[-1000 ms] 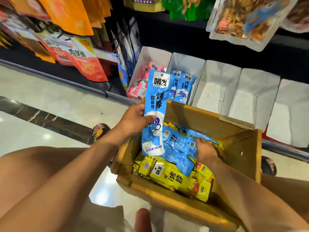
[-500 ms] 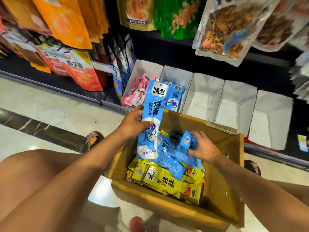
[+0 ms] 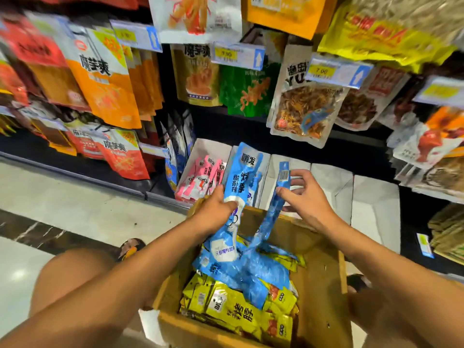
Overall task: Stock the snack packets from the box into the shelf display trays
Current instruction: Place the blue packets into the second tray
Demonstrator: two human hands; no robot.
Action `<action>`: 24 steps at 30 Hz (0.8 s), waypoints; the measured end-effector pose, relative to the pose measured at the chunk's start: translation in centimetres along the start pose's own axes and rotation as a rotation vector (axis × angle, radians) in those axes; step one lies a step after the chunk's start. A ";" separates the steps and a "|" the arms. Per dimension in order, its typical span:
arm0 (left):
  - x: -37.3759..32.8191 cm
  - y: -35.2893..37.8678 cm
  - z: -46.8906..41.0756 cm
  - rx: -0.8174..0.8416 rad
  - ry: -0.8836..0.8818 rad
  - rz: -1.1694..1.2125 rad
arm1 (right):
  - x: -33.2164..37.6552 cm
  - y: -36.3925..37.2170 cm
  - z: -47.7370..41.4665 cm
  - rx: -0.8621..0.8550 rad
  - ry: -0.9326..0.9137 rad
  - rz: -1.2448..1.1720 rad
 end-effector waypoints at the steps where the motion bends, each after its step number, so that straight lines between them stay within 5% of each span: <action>1: -2.1 0.4 1.0 -0.001 0.016 -0.014 | 0.6 0.2 -0.2 -0.010 0.016 -0.045; 12: -2.0 3.0 -2.2 0.025 0.047 0.020 | 0.2 3.7 -2.5 -0.105 0.129 0.180; 15: -1.5 2.8 -3.9 -0.010 0.020 0.089 | -0.4 3.3 -3.2 -0.121 0.138 0.075; 24: -0.8 1.6 -6.7 0.000 -0.013 0.363 | -3.1 6.8 -2.6 0.269 0.173 -0.354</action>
Point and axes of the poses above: each hand's wrist, its own z-axis away from the middle knuckle, its own y-axis out of the palm, x = y × z, the point moved 7 cm from there along -z, towards the middle knuckle, and after that the axes turned 4 degrees about x, right-handed, at the moved point
